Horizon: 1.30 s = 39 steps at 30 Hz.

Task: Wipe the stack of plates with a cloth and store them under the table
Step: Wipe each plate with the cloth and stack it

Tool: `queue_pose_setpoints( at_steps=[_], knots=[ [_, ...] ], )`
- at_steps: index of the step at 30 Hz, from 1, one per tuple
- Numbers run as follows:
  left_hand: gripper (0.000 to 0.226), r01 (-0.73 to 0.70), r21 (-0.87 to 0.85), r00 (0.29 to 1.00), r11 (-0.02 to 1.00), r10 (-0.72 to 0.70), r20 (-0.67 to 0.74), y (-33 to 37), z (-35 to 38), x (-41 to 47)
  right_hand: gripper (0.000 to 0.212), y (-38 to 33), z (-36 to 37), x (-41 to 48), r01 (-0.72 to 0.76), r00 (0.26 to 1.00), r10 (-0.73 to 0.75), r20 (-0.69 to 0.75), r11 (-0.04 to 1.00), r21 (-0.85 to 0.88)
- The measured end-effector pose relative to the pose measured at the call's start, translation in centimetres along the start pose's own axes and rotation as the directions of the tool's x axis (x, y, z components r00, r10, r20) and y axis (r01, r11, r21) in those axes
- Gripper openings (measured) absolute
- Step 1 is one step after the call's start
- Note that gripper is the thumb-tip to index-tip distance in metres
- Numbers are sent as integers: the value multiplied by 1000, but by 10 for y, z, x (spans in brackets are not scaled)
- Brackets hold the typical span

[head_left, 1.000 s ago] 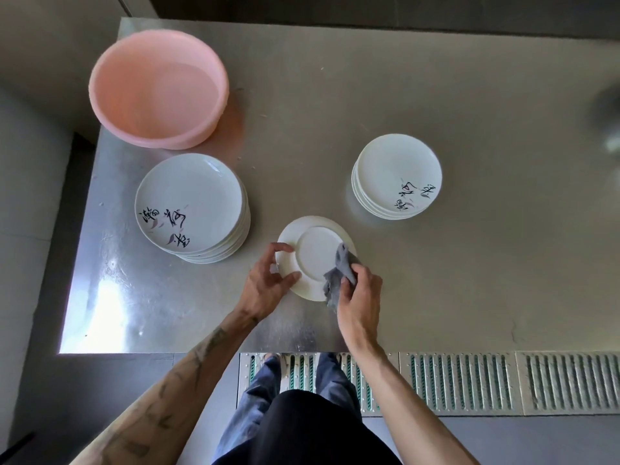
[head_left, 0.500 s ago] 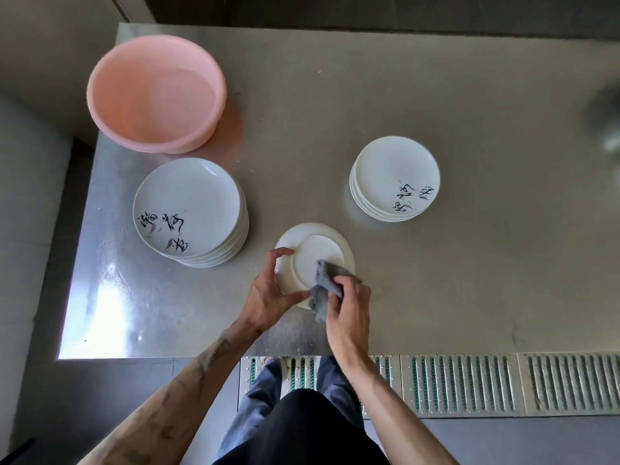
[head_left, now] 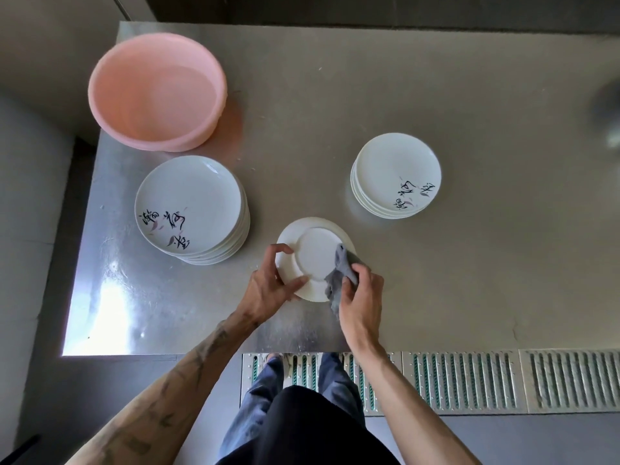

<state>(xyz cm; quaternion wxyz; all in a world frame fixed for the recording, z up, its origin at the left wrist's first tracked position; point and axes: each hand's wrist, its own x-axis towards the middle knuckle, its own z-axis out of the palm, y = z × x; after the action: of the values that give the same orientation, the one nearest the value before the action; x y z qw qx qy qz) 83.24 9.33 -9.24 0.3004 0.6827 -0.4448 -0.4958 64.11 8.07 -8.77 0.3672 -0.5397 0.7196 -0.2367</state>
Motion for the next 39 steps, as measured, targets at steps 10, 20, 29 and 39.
queue_pose_setpoints(
  at_steps=[10, 20, 29, 39],
  knots=[
    [53, -46, -19, 997, 999, 45, -66, 12, 3, 1, 23, -3, 2, 5, -16, 1000, 16, -3, 1000, 13],
    [36, -22, -67, 993, 998, 14, -119, 12, 5, 2, 24, -7, 6, -5, 11, 1000, -11, 5, 1000, 10],
    [36, 17, 18, 996, 1000, -16, -92, 13, 9, 4, 26, -6, 12, -21, 11, 999, -12, 39, 1000, 25],
    [38, -20, -61, 986, 998, 10, -169, 19, 16, -3, 27, -16, 11, -30, 36, 995, -39, 91, 999, 32]
  ],
)
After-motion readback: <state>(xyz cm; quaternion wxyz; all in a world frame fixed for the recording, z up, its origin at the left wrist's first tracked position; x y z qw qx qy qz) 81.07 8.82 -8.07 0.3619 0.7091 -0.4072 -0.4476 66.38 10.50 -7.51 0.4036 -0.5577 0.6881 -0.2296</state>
